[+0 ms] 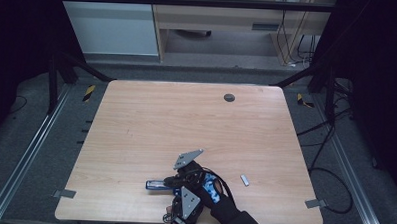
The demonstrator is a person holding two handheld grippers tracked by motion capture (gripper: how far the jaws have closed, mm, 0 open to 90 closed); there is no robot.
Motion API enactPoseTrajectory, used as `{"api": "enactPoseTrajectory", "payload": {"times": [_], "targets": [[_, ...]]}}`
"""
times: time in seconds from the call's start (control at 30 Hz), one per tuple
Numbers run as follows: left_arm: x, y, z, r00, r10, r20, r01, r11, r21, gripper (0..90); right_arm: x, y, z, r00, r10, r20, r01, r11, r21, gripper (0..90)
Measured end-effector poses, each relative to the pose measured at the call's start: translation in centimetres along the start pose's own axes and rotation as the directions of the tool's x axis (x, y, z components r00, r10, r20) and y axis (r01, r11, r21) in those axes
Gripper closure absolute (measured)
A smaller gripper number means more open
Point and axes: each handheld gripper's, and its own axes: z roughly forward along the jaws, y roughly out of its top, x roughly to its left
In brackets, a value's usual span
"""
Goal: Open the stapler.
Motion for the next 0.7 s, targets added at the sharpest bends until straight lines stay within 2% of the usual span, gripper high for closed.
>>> {"api": "enactPoseTrajectory", "payload": {"times": [0.17, 0.3, 0.43, 0.5, 0.6, 0.7], "targets": [[0.0, 0.0, 0.0, 1.0, -0.006, 0.002, 0.006, 1.0, -0.002, 89.5, 0.0, 0.0, -0.1, 1.0, 0.001, -0.008, -0.001, 1.0, -0.005, 85.9], [0.1, 0.0, 0.0, 0.9998, -0.011, 0.014, 0.011, 0.9999, -0.003, 87.8, -0.2, 0.1, -0.8, 1.0, 0.004, -0.008, -0.004, 0.999, -0.049, 76.8], [0.2, 0.0, -0.1, 0.9995, -0.013, 0.028, 0.013, 0.9999, -0.003, 82.3, -0.4, 0.0, -2.0, 0.9984, 0.013, 0.055, -0.007, 0.993, -0.115, 66.0], [0.3, 0.1, -0.1, 0.9992, -0.021, 0.033, 0.021, 0.9998, -0.001, 80.1, -0.6, -0.1, -2.7, 0.9954, 0.022, 0.093, -0.008, 0.989, -0.148, 63.4], [0.5, 0.2, -0.1, 0.999, -0.026, 0.035, 0.026, 0.9997, 0.002, 76.4, -1.1, -0.4, -4.0, 0.9856, 0.042, 0.164, -0.013, 0.985, -0.175, 59.4], [0.7, 0.2, -0.2, 0.9982, -0.031, 0.052, 0.031, 0.9995, 0.007, 72.5, -1.7, -0.7, -5.2, 0.9769, 0.066, 0.203, -0.022, 0.977, -0.212, 55.4]]}}
